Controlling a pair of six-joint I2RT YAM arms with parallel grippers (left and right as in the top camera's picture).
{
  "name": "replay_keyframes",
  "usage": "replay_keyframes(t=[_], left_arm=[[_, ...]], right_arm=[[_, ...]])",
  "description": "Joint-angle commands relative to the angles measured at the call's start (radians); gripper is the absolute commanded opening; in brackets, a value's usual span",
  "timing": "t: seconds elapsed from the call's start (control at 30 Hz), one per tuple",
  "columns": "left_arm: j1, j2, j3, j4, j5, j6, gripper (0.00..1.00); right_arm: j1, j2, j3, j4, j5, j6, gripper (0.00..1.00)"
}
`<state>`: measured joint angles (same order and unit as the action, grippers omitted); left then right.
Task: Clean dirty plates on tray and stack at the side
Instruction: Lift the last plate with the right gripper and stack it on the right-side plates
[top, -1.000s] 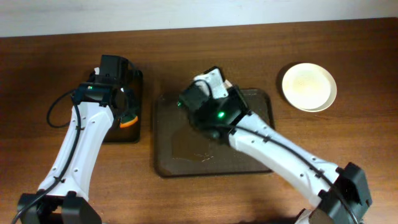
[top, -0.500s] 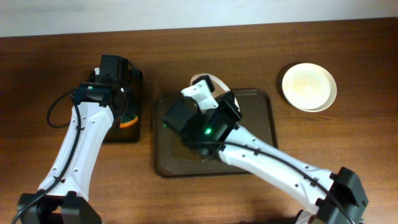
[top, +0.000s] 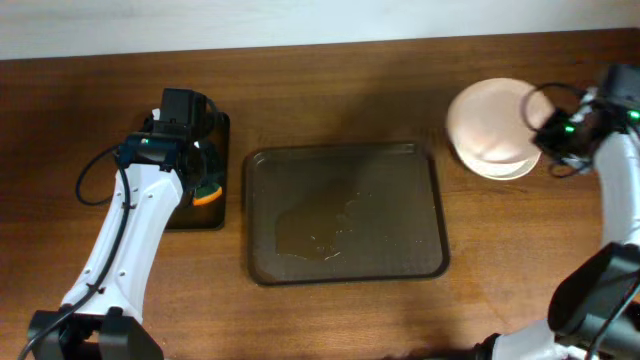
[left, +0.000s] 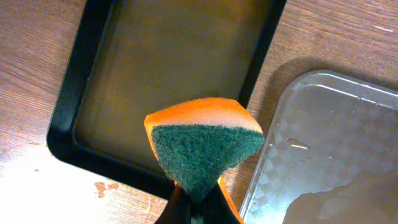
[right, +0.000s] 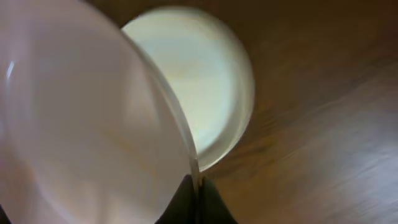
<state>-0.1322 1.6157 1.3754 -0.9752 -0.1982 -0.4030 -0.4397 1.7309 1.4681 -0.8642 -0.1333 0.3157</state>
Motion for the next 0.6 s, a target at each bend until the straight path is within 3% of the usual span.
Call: replay_keyframes(t=[0.0,0.13,0.17,0.2,0.27,0.43,0.57], left_arm=[[0.002,0.008,-0.003,0.004,0.001,0.016,0.0],[0.002,0.008,-0.003,0.006,0.0,0.016,0.0],[0.002,0.008,-0.003,0.006,0.0,0.016,0.0],[0.002,0.008,-0.003,0.006,0.001,0.016,0.0],[0.002,0.008,-0.003,0.014,0.001,0.016,0.0],[0.003,0.012,-0.006,0.04,-0.002,0.019,0.0],[0.031,0.103,-0.05,0.171,0.038,0.066,0.0]], right_arm=[[-0.053,0.076,0.008,0.067,-0.031,0.04,0.04],[-0.042,0.167,0.008,0.154,-0.033,0.04,0.04],[-0.038,0.19,0.008,0.158,-0.039,0.041,0.1],[-0.032,0.207,0.008,0.158,-0.043,0.04,0.34],[-0.022,0.217,0.008,0.154,-0.084,0.04,0.98],[0.022,0.161,0.009,0.015,-0.516,-0.053,0.98],[0.177,0.032,0.009,-0.149,-0.524,-0.19,0.98]])
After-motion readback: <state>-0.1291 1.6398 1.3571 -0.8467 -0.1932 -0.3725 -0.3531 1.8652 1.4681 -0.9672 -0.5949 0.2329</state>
